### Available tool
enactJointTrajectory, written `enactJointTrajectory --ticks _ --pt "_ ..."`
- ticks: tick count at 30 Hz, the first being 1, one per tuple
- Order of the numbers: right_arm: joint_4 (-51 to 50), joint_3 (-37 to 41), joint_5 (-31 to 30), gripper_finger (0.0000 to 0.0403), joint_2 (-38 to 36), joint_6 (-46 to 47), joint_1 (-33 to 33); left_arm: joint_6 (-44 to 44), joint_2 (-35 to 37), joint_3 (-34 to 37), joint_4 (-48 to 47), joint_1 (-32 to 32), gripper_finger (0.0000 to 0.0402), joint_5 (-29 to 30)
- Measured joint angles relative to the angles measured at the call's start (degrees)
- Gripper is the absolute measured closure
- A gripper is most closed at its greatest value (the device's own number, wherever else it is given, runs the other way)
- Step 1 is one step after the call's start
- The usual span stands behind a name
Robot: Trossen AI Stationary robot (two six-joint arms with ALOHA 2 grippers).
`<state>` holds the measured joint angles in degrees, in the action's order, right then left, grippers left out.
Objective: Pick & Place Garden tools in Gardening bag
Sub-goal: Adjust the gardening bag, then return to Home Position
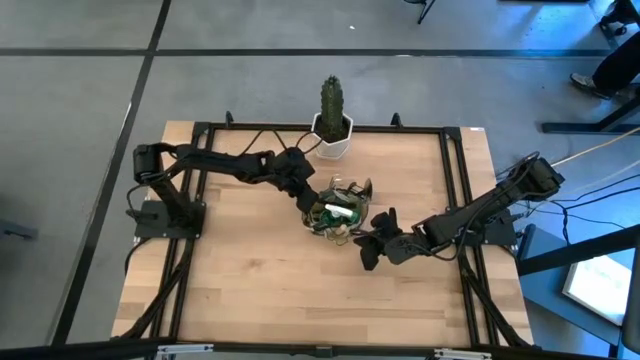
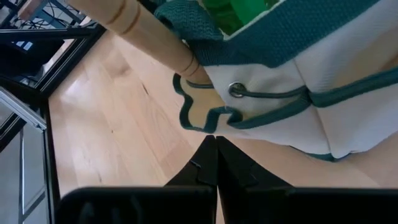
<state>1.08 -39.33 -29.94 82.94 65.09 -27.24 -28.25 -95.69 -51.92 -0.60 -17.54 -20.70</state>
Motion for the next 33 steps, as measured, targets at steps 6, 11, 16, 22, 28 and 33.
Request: enactJointTrajectory --ticks 6,11,16,22,28,33 --pt "2.13 0.0 3.5 0.0403 0.0 -1.63 -0.17 2.22 4.87 0.0 -2.24 0.61 0.04 12.42" --pt "4.7 0.0 15.01 0.0403 -0.67 -6.37 -0.13 3.65 13.44 0.0 -5.55 -1.43 0.04 19.34" --pt "3.72 0.0 18.17 0.0403 -5.02 -12.27 -0.05 3.94 21.57 0.0 -5.21 -4.0 0.04 19.24" --pt "-0.25 -3.31 18.28 0.0403 -8.87 -21.03 -0.16 2.21 26.93 -0.07 -5.09 -4.75 0.04 20.69" --pt "-13.8 -5.21 19.53 0.0403 -12.78 -26.47 1.29 -1.78 27.27 -0.07 -4.53 -4.64 0.04 24.85" --pt "-8.59 4.34 19.74 0.0403 -23.59 -27.0 1.61 -4.94 26.31 -0.04 -0.8 -3.33 0.04 28.71"
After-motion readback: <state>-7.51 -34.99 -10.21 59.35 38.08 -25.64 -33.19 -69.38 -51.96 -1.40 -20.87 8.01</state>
